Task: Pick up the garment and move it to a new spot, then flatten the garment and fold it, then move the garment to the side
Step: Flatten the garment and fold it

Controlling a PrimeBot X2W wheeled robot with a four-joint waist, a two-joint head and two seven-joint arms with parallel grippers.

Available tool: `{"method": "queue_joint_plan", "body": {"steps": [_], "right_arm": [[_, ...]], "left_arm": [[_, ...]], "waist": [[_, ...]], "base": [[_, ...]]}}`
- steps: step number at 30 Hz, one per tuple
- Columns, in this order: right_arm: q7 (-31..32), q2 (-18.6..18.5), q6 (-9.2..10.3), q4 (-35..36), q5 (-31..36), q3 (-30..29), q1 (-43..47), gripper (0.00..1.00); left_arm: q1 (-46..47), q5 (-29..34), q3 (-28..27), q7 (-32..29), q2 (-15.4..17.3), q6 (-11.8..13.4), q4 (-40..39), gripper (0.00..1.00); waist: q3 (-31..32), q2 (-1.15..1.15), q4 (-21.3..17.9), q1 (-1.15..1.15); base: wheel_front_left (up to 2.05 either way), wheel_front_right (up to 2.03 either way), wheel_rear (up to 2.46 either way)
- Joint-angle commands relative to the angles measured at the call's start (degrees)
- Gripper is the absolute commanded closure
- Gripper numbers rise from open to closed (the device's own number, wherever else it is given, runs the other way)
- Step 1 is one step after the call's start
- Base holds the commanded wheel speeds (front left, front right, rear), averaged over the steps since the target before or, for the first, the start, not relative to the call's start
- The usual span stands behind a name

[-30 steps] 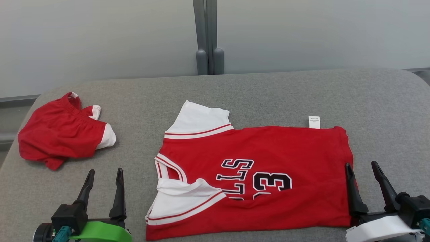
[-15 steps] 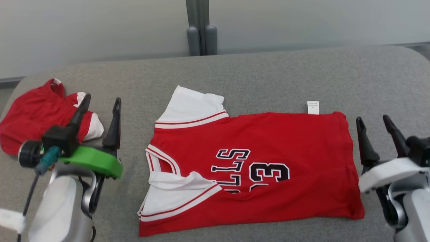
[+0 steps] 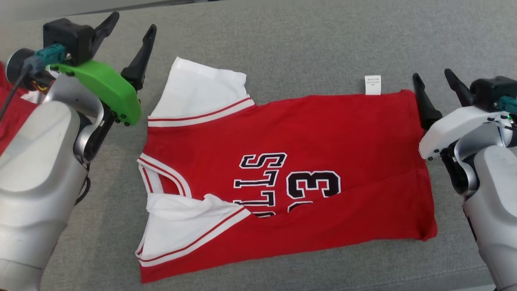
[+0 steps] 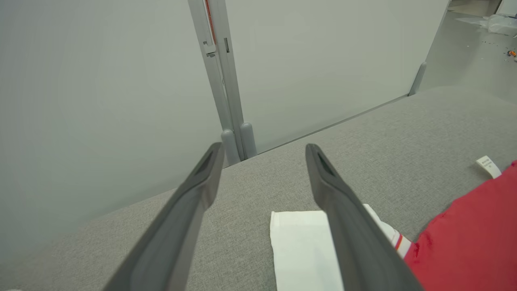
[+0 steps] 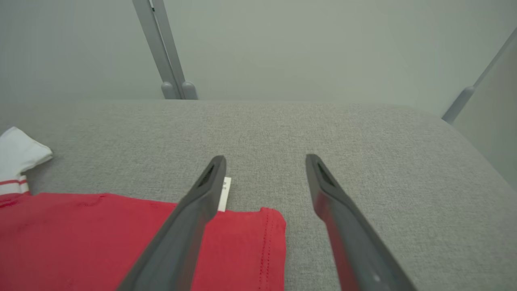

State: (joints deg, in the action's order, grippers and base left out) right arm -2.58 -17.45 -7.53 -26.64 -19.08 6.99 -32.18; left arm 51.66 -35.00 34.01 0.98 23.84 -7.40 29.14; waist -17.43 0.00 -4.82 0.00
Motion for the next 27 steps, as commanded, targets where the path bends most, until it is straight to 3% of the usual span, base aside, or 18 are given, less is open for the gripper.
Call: {"method": "queue_joint_plan", "body": {"steps": [1, 10, 20, 27], "right_arm": [[0.6, 0.2, 0.09, -1.7, -0.5, 1.0, -2.0, 0.00], [2.6, 2.6, 0.09, -12.3, -3.2, 6.7, -11.4, 0.00], [3.2, 3.7, 0.09, -21.0, -6.1, 11.8, -17.6, 0.00], [2.6, 4.4, 0.09, -22.5, -9.6, 15.9, -19.7, 0.00]], "left_arm": [[2.0, -1.7, 1.9, -1.2, 0.7, -0.1, 1.3, 0.00], [9.5, -11.6, 12.3, -9.3, 3.9, -0.1, 8.9, 0.00], [13.7, -16.2, 18.4, -9.7, 4.1, 0.0, 16.6, 0.00], [15.8, -17.1, 20.4, -7.0, 3.3, 0.0, 22.2, 0.00]], "waist": [[-5.6, 0.00, -3.9, 0.00], [-9.2, 0.00, -6.9, 0.00], [-11.0, 0.00, -8.2, 0.00], [-11.3, 0.00, -8.8, 0.00]], "base": [[0.00, 0.00, 0.00], [0.00, 0.00, 0.00], [0.00, 0.00, 0.00], [0.00, 0.00, 0.00]]}}
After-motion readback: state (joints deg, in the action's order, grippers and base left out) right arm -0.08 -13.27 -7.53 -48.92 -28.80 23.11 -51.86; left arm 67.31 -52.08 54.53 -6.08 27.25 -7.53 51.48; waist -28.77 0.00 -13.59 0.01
